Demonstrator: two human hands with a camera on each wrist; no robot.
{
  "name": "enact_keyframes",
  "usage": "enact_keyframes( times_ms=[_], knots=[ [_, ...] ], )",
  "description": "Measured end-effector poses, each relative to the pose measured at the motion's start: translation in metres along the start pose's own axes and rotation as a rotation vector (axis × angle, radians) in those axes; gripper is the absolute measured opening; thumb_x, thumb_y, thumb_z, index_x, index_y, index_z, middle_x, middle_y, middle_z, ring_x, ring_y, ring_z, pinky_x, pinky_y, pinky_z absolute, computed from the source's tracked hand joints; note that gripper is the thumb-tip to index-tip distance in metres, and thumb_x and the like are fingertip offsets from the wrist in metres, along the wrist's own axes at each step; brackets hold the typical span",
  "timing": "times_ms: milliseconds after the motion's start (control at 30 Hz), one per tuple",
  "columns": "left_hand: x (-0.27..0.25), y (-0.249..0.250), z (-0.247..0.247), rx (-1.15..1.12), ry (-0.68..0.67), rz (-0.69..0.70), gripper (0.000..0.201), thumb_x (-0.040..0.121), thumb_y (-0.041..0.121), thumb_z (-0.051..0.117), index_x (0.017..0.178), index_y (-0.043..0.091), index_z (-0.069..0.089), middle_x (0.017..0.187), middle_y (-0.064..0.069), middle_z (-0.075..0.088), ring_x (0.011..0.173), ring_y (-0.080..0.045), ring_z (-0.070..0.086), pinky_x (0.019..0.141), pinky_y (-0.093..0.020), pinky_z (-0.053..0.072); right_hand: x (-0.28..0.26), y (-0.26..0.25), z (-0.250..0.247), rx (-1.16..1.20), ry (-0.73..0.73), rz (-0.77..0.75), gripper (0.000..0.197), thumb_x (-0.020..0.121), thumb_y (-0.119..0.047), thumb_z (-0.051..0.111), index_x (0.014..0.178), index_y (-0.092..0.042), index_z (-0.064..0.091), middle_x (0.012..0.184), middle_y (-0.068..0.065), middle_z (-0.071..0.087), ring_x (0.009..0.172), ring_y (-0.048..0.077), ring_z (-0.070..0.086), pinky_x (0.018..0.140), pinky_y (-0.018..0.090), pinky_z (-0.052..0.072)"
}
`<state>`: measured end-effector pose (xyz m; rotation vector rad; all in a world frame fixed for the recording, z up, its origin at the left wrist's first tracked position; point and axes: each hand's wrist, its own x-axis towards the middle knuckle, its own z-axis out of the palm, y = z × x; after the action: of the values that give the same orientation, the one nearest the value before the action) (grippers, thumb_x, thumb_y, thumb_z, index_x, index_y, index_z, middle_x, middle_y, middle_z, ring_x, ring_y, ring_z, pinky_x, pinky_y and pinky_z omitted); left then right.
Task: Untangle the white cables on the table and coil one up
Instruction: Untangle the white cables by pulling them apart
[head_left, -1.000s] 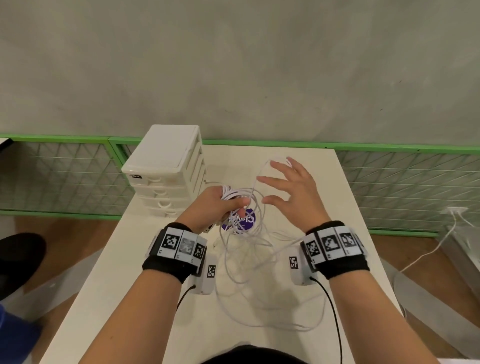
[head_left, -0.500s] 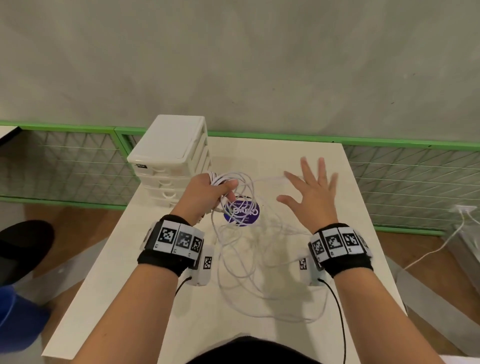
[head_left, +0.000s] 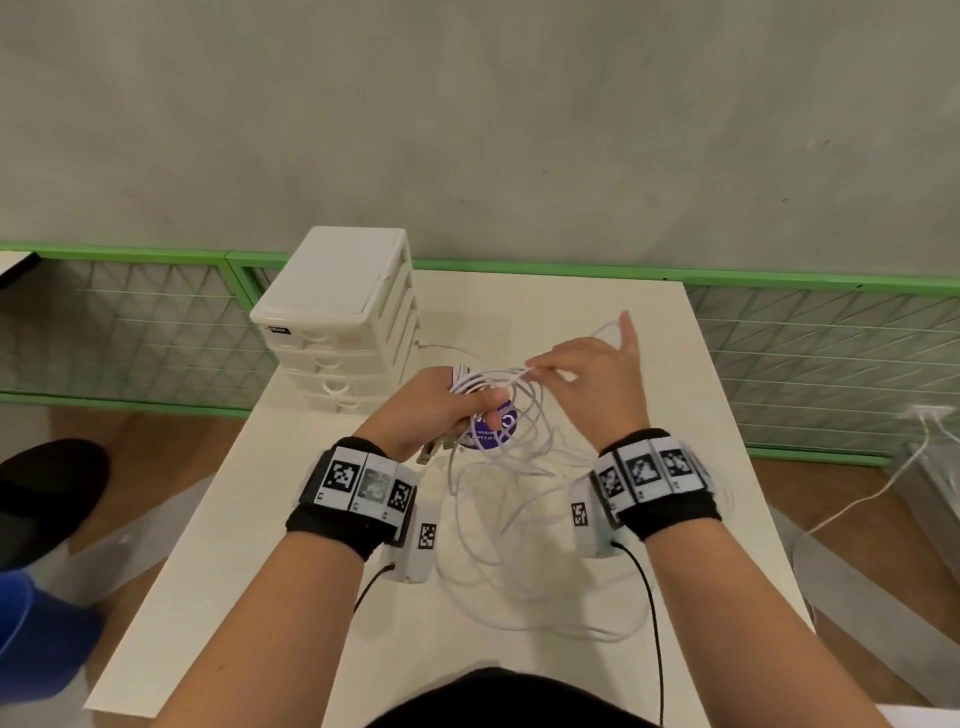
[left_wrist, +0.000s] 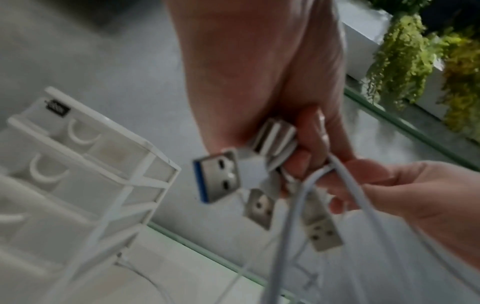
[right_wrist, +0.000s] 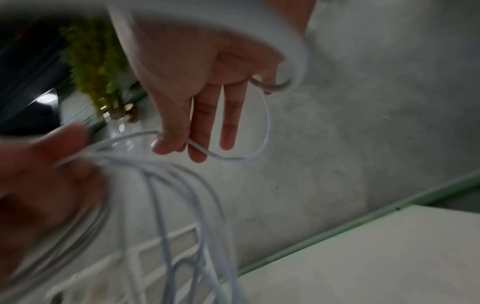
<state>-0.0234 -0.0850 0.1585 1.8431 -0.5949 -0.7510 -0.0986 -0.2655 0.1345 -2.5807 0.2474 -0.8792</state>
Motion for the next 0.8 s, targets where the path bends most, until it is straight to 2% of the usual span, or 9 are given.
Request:
enact_keyframes(
  times_ms=[133,200,267,333,433,533,633,733,800],
  knots=[
    [-0.004,-0.017,-0.018,0.195,-0.059,-0.072,0.027,0.081,0.032,0.076,0.066,0.010,0.070,0.052,-0.001,0.051,0.051,-0.018,0.039,0.050,-0.025,0.033,0.009,0.031,-0.032,0.056,0.145,0.395,0.019,0.086,-0.042,0.061,0.090,-0.028,0.074,0.095,-0.013,0.071,0.086,0.005,0.060,0.116,0.041,-0.005],
    [-0.006,-0.030,-0.028,0.299,-0.048,-0.128,0.027,0.081,0.032,0.075,0.063,0.011,0.071,0.049,0.003,0.050,0.051,-0.016,0.041,0.053,-0.027,0.036,0.010,0.055,-0.048,0.033,0.203,0.553,0.021,0.088,-0.038,0.060,0.095,-0.024,0.073,0.094,-0.011,0.069,0.086,0.009,0.059,0.117,0.046,0.008],
    [-0.008,-0.040,-0.034,0.375,-0.003,-0.153,0.030,0.082,0.032,0.073,0.061,0.011,0.071,0.045,0.008,0.048,0.045,-0.009,0.043,0.054,-0.027,0.037,0.010,0.075,-0.059,0.027,0.229,0.654,0.023,0.087,-0.037,0.059,0.098,-0.022,0.073,0.098,-0.002,0.071,0.092,0.021,0.063,0.109,0.051,0.031],
    [-0.008,-0.044,-0.035,0.350,0.069,-0.153,0.032,0.084,0.032,0.071,0.062,0.009,0.068,0.041,0.010,0.047,0.041,-0.004,0.041,0.053,-0.025,0.036,0.008,0.080,-0.060,-0.058,0.054,0.708,0.026,0.088,-0.034,0.059,0.109,-0.023,0.070,0.112,0.005,0.069,0.102,0.027,0.062,0.103,0.043,0.040],
    [-0.002,-0.037,-0.027,0.288,0.160,-0.113,0.034,0.084,0.033,0.072,0.063,0.007,0.065,0.039,0.011,0.049,0.039,-0.003,0.042,0.053,-0.024,0.038,0.001,0.066,-0.044,-0.048,-0.279,0.614,0.052,0.088,-0.013,0.056,0.139,-0.021,0.045,0.144,0.001,0.045,0.131,0.021,0.042,0.109,0.032,0.030],
    [0.003,-0.019,-0.015,0.242,0.176,-0.038,0.036,0.083,0.033,0.072,0.060,0.006,0.065,0.044,0.004,0.050,0.041,-0.008,0.046,0.050,-0.025,0.043,-0.001,0.028,-0.025,0.149,-0.402,0.250,0.070,0.085,-0.010,0.059,0.146,-0.025,0.029,0.153,-0.002,0.028,0.142,0.017,0.022,0.115,0.028,0.015],
    [0.004,-0.003,-0.004,0.173,0.138,0.029,0.034,0.086,0.027,0.070,0.059,0.010,0.058,0.042,0.006,0.051,0.037,-0.004,0.043,0.040,-0.016,0.037,-0.001,-0.005,-0.004,0.115,-0.431,0.006,0.047,0.087,-0.024,0.063,0.133,-0.028,0.052,0.136,-0.002,0.054,0.130,0.018,0.042,0.108,0.027,0.026],
    [0.003,0.005,0.002,0.134,0.104,0.049,0.027,0.087,0.025,0.070,0.066,0.014,0.056,0.042,0.010,0.056,0.038,-0.002,0.044,0.040,-0.015,0.039,0.002,-0.018,0.000,0.061,-0.344,0.082,0.024,0.090,-0.028,0.058,0.111,-0.028,0.069,0.109,-0.002,0.070,0.104,0.019,0.060,0.088,0.030,0.043],
    [0.001,0.005,0.000,0.147,0.070,0.037,0.025,0.089,0.025,0.068,0.068,0.015,0.058,0.042,0.013,0.056,0.038,0.001,0.045,0.042,-0.014,0.041,0.007,-0.016,-0.005,0.060,-0.337,0.120,0.021,0.089,-0.031,0.059,0.104,-0.027,0.072,0.104,-0.002,0.071,0.099,0.017,0.062,0.084,0.029,0.045]
  ],
)
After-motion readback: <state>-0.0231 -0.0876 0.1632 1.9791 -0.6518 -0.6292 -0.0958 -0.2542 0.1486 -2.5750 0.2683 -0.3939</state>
